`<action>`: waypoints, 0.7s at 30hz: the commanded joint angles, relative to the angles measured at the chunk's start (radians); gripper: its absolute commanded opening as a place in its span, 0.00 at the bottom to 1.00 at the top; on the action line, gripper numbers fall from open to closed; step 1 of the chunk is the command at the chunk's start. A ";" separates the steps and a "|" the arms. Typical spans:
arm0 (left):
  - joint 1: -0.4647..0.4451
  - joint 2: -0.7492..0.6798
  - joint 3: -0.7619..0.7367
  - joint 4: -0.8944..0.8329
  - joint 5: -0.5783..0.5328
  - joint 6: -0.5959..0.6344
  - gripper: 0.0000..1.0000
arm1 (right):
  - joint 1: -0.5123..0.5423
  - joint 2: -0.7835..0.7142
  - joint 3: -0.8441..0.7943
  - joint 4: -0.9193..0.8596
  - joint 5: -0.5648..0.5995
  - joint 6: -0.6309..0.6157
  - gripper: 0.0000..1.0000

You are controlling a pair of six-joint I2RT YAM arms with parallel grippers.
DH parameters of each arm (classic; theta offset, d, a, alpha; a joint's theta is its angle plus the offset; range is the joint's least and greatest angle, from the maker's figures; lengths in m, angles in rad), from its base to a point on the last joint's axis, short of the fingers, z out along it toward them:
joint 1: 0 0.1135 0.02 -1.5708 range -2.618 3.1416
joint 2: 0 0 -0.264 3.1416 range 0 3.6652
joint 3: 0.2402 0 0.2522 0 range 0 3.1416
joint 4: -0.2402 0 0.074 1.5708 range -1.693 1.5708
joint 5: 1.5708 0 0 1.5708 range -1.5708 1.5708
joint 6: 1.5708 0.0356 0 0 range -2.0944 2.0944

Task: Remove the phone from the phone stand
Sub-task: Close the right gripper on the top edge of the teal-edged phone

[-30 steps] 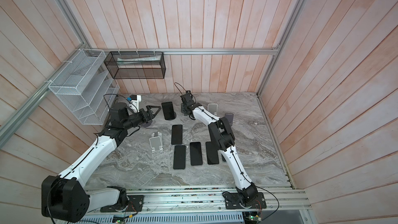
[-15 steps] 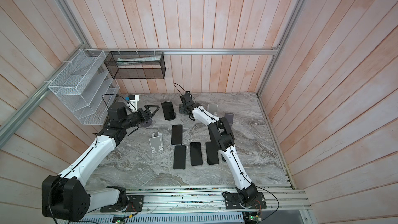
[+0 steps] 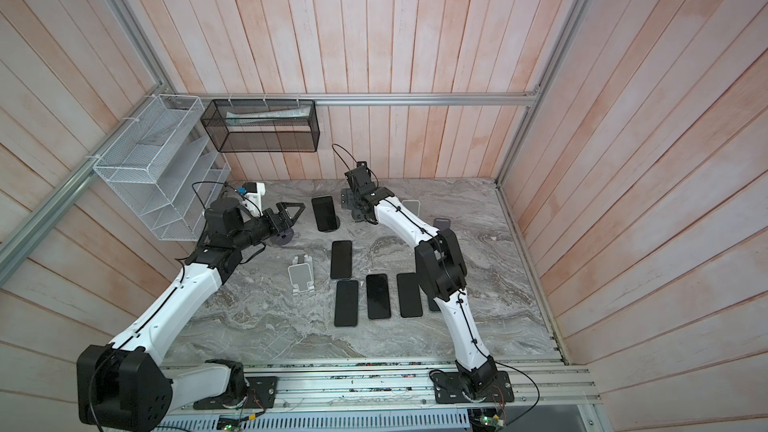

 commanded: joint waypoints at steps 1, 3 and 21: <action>0.023 -0.030 0.021 -0.032 -0.037 0.018 1.00 | 0.037 -0.053 -0.010 -0.063 0.039 -0.024 0.97; 0.026 -0.052 0.010 -0.026 -0.028 0.004 1.00 | 0.063 -0.080 -0.060 -0.032 0.047 -0.007 0.97; 0.033 -0.104 0.016 -0.041 -0.074 0.023 1.00 | 0.225 0.161 0.353 -0.112 0.120 -0.045 0.98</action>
